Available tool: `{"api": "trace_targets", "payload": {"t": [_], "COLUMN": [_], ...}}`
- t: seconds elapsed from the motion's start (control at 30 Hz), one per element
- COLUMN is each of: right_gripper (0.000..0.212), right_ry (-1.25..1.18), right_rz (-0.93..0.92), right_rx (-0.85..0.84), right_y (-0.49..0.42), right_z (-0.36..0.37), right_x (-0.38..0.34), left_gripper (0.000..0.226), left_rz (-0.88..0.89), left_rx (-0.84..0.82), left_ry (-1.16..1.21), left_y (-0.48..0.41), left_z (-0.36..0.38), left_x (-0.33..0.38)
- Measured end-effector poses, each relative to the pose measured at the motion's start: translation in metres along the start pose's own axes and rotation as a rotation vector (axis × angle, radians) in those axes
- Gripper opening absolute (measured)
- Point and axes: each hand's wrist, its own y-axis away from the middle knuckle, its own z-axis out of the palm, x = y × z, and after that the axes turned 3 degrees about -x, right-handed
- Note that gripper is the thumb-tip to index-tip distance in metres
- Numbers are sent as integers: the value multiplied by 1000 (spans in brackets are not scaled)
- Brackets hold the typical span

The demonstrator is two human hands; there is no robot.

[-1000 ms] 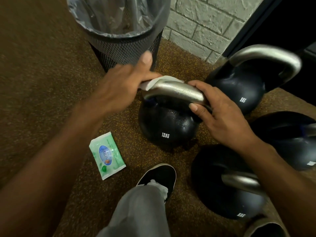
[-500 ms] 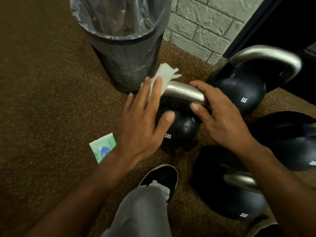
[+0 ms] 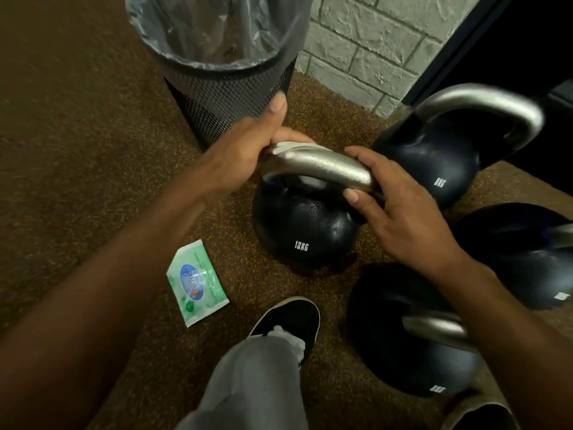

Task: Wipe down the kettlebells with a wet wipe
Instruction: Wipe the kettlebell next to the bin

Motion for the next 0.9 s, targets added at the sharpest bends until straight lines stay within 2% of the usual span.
{"api": "trace_targets", "payload": {"t": [0.07, 0.17, 0.2, 0.3, 0.37, 0.47, 0.6, 0.7, 0.8, 0.9], "right_gripper": [60, 71, 76, 86, 81, 73, 70, 67, 63, 63], "right_ry": [-13, -39, -54, -128, -138, -12, 272, 364, 372, 277], "right_rz": [27, 54, 53, 69, 32, -120, -229, -228, -166, -76], "right_rx": [10, -4, -21, -55, -7, 89, 61, 14, 24, 48], "right_y": [1, 0, 0, 2, 3, -1, -6, 0, 7, 16], "right_z": [-1, -3, -5, -10, -13, -13, -5, 4, 11, 4], "right_x": [-1, -1, -1, -1, -5, -20, -42, -50, -47, -27], "left_gripper": [84, 81, 78, 78, 77, 78, 72, 61, 48, 47], "left_rz": [-83, -70, -32, 265, 281, 262, 293, 322, 483, 410], "left_rx": [-70, -114, -107, 55, 90, 143, 183, 261, 415, 546], "left_ry": [-22, -80, -169, -750, -993, -1121, -1185, -1191, -1006, -725], "left_y": [-11, -12, -5, 23, 42, 46, 48, 57, 59, 59], "left_z": [-5, -1, 3, 30, 50, 67, 69, 73, 67, 61], "left_x": [10, 25, 28, 24, 16, 4, -6, -20, -30, -29]}}
